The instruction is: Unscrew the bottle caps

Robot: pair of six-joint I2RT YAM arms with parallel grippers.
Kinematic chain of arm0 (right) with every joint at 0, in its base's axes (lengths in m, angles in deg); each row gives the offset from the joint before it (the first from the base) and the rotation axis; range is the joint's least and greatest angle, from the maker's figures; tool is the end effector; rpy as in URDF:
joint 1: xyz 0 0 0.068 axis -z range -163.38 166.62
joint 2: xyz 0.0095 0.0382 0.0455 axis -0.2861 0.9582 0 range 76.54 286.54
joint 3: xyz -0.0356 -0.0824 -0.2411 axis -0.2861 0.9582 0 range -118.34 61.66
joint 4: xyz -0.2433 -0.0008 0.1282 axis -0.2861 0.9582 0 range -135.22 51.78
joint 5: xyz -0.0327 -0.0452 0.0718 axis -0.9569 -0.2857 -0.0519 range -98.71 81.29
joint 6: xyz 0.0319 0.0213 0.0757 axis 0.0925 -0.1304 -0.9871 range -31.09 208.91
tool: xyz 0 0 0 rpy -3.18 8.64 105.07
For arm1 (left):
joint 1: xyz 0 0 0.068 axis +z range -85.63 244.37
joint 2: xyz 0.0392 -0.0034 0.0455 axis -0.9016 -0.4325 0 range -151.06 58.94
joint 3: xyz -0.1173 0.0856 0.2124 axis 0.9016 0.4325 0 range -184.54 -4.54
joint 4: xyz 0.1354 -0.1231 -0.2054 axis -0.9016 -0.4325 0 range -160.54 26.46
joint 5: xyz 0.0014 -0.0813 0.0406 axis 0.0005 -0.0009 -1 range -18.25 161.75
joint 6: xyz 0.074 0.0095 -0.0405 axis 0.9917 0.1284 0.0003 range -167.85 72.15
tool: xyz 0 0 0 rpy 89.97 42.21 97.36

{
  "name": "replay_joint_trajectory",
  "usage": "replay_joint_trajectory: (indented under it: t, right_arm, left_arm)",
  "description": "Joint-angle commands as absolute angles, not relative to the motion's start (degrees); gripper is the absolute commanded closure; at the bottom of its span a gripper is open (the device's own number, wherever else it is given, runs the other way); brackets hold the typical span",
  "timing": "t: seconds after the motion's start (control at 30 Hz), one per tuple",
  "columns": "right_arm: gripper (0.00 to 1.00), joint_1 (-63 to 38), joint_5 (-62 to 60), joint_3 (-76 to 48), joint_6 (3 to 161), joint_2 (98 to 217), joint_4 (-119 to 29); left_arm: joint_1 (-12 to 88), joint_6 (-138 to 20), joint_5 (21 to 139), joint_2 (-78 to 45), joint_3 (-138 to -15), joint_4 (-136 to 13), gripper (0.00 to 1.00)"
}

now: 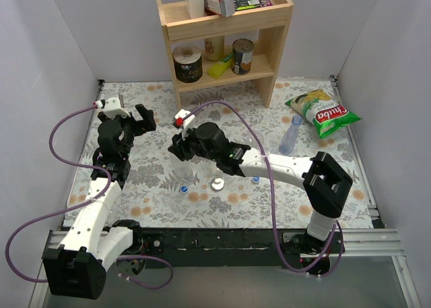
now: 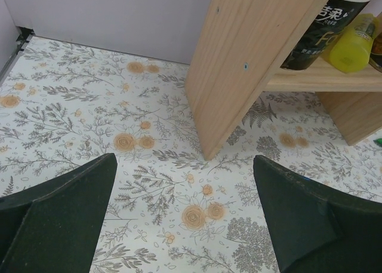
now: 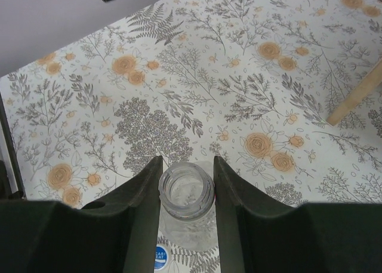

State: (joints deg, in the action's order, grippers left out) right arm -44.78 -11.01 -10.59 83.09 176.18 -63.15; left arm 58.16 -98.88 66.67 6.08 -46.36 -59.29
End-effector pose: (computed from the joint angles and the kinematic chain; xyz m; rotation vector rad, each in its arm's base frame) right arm 0.2256 0.4076 0.2673 -0.8160 1.6141 0.8178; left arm 0.2828 -0.0241 0.3028 -0.7239 1.5763 -0.6696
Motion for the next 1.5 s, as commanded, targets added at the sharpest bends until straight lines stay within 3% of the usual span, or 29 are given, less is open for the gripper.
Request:
replay_joint_trajectory:
  t: [0.0,0.1,0.17,0.3,0.37,0.4,0.77,0.87,1.27,1.47]
  right_arm:
    - [0.99,-45.08,-10.55,-11.3,83.11,176.82,-68.25]
    - [0.99,-45.34,-10.73,-10.5,84.07,177.26,-68.42]
    - [0.93,-45.69,-11.16,-10.42,84.69,177.53,-68.16]
    - [0.64,-46.04,-11.96,-10.41,84.78,177.53,-66.85]
    - [0.59,-46.04,-12.39,-10.24,84.61,177.18,-66.67]
    - [0.45,-46.04,-12.48,-10.24,84.52,177.0,-66.58]
    - [0.26,-46.04,-12.31,-11.29,84.08,175.95,-66.75]
    - [0.13,-46.04,-11.52,-11.12,83.73,174.81,-67.63]
    - [0.07,-44.47,-13.8,-10.32,83.99,164.26,-65.45]
    - [0.07,-32.09,-13.72,-8.22,80.92,158.82,-58.77]
  left_arm:
    - [57.78,-98.04,67.53,6.3,-46.99,-59.06,0.02]
    - [57.61,-98.04,67.62,6.12,-47.08,-59.06,0.02]
    - [57.61,-98.04,67.71,6.12,-47.08,-59.06,0.02]
    - [57.52,-97.95,67.71,6.21,-47.08,-59.15,0.02]
    - [57.43,-97.95,67.71,6.21,-47.08,-59.15,0.02]
    - [57.43,-97.95,67.71,6.03,-47.08,-59.15,0.02]
    - [57.34,-97.95,67.97,6.21,-47.08,-59.23,0.02]
    - [57.26,-97.86,67.97,6.3,-47.08,-59.23,0.02]
    - [57.17,-98.91,66.74,6.38,-47.43,-59.76,0.02]
    - [57.08,-99.53,67.27,6.91,-47.52,-59.5,0.02]
